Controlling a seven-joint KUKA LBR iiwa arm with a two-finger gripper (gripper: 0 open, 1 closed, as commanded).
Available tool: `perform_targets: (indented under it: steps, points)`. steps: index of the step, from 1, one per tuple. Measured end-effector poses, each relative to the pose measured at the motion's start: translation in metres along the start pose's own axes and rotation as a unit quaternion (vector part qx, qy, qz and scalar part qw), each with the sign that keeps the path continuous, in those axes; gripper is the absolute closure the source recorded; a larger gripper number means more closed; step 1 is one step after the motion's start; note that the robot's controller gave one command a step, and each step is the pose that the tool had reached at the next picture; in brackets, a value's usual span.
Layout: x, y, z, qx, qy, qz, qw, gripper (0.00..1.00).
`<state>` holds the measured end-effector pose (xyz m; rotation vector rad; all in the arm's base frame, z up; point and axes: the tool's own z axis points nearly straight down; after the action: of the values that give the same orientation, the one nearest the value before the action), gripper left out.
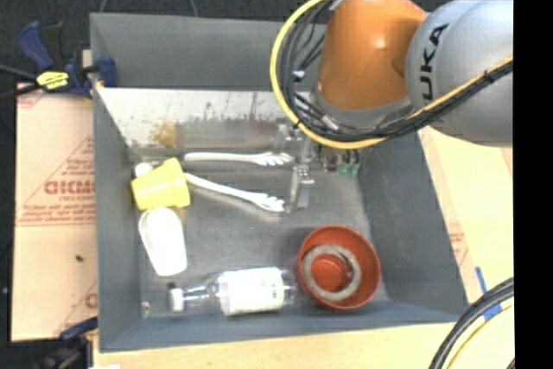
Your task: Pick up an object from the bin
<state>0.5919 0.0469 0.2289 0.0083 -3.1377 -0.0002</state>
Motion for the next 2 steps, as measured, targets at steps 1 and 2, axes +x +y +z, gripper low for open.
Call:
perform_targets:
  steps: [1,2]
  points:
    - [-0.002,0.0,-0.004,0.0,-0.0042,0.001,1.0,0.0]
    - [-0.046,0.057,0.132,-0.001,-0.0075,0.011,0.9999,0.0]
